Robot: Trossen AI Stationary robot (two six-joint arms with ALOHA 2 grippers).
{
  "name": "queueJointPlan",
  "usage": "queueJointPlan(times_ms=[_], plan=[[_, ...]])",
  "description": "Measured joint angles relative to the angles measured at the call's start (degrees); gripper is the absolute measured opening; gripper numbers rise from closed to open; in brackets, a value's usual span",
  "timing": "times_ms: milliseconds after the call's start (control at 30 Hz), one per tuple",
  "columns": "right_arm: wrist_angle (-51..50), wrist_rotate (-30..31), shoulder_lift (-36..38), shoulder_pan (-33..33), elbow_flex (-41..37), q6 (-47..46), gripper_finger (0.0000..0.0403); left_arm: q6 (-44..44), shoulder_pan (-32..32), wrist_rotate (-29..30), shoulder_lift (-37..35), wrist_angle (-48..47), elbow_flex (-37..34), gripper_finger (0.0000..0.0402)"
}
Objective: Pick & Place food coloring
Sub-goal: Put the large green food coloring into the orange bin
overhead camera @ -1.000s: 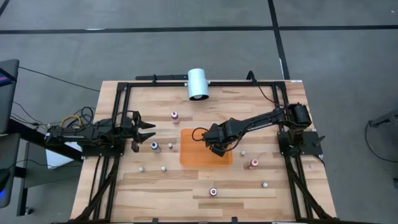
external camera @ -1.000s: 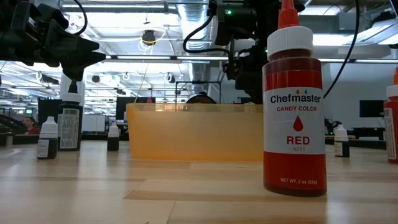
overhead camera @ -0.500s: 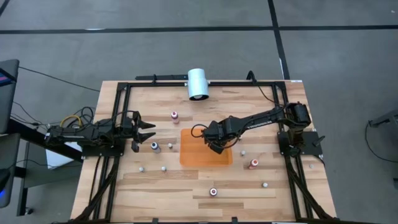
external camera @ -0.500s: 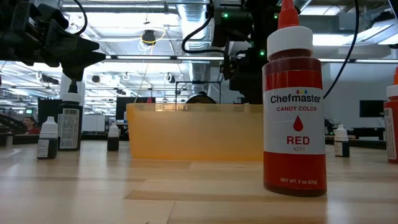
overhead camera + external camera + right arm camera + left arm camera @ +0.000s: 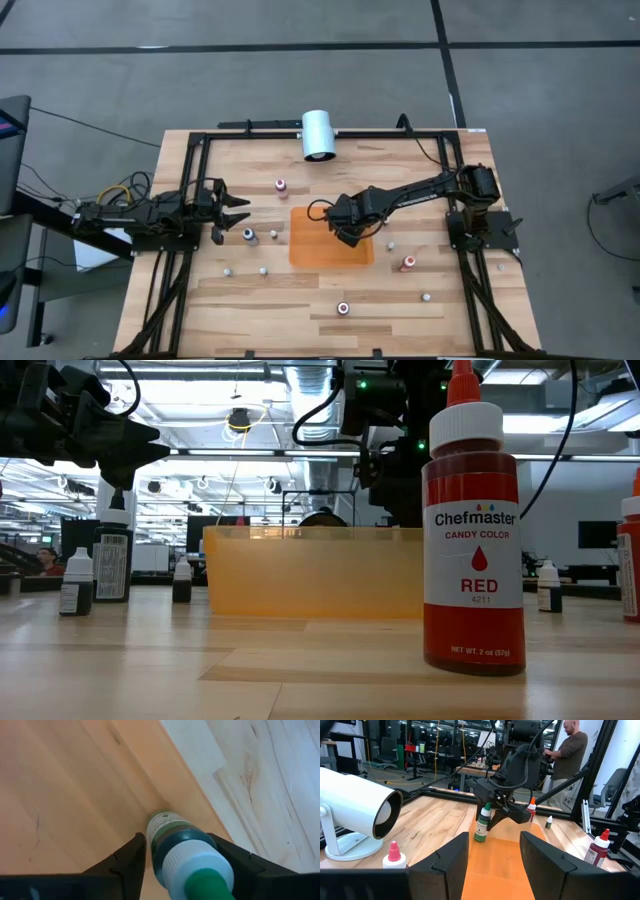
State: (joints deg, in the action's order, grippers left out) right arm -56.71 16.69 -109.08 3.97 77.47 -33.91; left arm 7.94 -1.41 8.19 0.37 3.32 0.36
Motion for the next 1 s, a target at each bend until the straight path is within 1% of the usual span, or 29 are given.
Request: queueJointPlan(times_ms=[233,533,867,1000], plan=[[0.0,-0.1,0.0,0.0,0.0,1.1,0.0205,0.0,0.0,0.0,0.0,0.0,0.0,0.0169],[-0.2,-1.4,0.3,0.5,0.2,1.4,0.0197,0.0,0.0,0.0,0.0,0.0,0.0,0.0169],[-5.3,-1.2,1.0,3.6,6.3,1.4,0.0199,0.0,0.0,0.0,0.0,0.0,0.0,0.0169],[-8.4,0.8,2.4,5.2,7.4,1.3,0.0195,0.0,0.0,0.0,0.0,0.0,0.0,0.0169]])
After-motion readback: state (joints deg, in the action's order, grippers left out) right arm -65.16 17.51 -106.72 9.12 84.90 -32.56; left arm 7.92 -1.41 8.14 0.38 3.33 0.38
